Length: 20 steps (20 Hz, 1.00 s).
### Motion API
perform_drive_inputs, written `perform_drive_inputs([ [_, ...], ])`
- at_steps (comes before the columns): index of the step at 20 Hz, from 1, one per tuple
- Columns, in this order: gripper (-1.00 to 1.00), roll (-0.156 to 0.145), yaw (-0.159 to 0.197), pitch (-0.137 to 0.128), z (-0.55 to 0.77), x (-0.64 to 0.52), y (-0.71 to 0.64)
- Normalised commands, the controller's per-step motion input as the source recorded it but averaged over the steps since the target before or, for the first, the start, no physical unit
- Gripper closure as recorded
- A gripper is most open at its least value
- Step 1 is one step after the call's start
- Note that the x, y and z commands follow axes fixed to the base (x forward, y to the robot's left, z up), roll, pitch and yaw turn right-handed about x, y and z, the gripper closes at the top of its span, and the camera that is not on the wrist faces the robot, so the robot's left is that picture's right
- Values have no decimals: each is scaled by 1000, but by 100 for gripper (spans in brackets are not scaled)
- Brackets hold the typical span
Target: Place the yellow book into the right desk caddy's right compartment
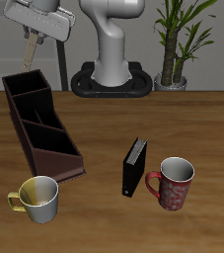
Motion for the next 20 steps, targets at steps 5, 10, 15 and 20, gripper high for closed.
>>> perform_drive_inputs([
  [5,100,-34,-30,12,-139,20,-202],
  [10,100,-8,-13,33,-233,97,-23],
  [15,100,-2,-4,25,-211,67,-1],
  [20,100,-16,-15,9,-146,1,-93],
])
